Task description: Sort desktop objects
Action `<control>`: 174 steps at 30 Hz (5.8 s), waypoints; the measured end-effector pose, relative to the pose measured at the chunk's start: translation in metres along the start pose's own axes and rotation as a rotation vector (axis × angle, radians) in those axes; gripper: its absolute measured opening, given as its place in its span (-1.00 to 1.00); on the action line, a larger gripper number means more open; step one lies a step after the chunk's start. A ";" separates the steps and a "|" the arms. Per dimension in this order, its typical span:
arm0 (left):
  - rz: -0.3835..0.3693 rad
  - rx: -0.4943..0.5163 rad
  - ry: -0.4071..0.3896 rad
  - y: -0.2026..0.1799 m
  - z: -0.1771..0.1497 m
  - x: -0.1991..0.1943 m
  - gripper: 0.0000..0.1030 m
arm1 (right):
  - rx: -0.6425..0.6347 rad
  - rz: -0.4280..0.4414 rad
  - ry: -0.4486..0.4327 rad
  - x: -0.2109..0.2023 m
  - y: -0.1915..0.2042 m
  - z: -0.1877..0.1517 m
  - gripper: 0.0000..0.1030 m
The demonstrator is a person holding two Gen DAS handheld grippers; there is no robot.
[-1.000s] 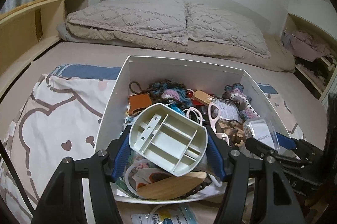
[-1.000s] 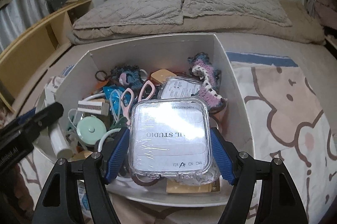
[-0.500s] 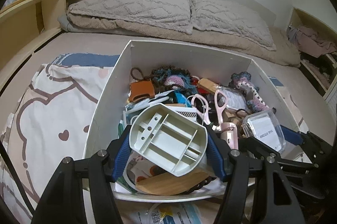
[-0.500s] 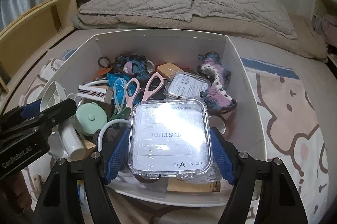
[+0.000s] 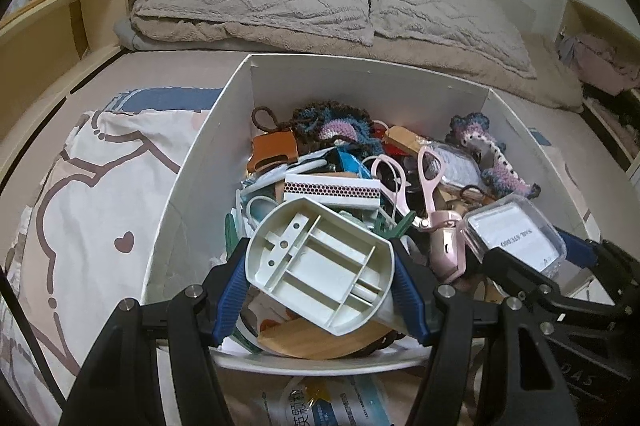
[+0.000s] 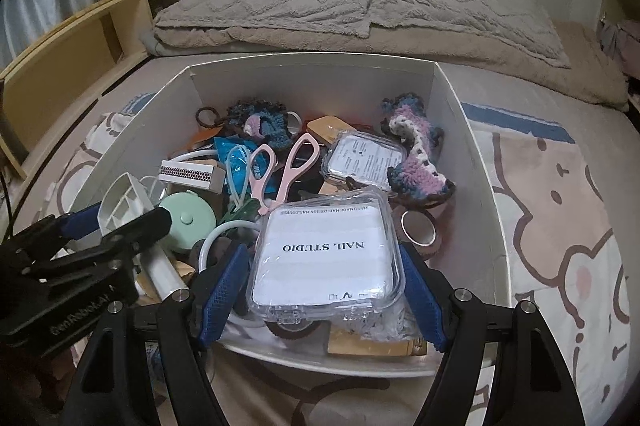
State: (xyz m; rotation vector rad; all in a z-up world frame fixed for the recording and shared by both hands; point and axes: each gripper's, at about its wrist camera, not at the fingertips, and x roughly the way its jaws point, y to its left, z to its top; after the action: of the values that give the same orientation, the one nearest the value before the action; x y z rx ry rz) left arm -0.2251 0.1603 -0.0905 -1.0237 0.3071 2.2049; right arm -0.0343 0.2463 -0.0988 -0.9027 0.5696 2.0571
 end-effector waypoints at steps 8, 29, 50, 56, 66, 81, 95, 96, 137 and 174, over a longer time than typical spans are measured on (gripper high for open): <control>0.022 0.016 0.023 -0.002 0.001 0.000 0.26 | 0.003 0.003 0.007 -0.002 0.001 -0.002 0.48; 0.078 0.032 0.079 -0.004 0.000 0.001 0.65 | 0.017 0.014 0.023 -0.002 -0.004 -0.005 0.72; 0.081 0.066 0.016 -0.004 0.005 -0.019 0.75 | 0.012 -0.017 -0.006 -0.011 -0.008 -0.005 0.93; 0.093 0.085 -0.020 -0.004 0.004 -0.027 0.80 | 0.005 -0.035 -0.024 -0.014 -0.007 -0.008 1.00; 0.056 0.075 -0.101 0.000 0.005 -0.048 0.95 | 0.037 -0.046 -0.105 -0.031 -0.011 -0.010 1.00; 0.007 0.058 -0.199 0.010 -0.005 -0.082 0.96 | 0.028 -0.047 -0.244 -0.074 -0.016 -0.025 1.00; -0.022 0.045 -0.279 0.023 -0.016 -0.111 0.96 | -0.024 -0.056 -0.332 -0.105 -0.015 -0.056 1.00; -0.022 0.047 -0.281 0.024 -0.017 -0.113 0.96 | -0.028 -0.058 -0.333 -0.107 -0.015 -0.058 1.00; -0.066 0.084 -0.244 0.062 -0.069 -0.142 0.96 | 0.029 -0.033 -0.259 -0.116 -0.041 -0.111 1.00; 0.088 0.073 0.060 0.128 -0.106 -0.098 0.96 | -0.140 -0.103 0.189 -0.040 -0.038 -0.158 1.00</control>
State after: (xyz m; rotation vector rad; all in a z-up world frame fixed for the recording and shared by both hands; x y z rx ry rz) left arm -0.2030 -0.0311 -0.0957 -1.0561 0.4641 2.2264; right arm 0.0772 0.1457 -0.1727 -1.1933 0.4715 1.9498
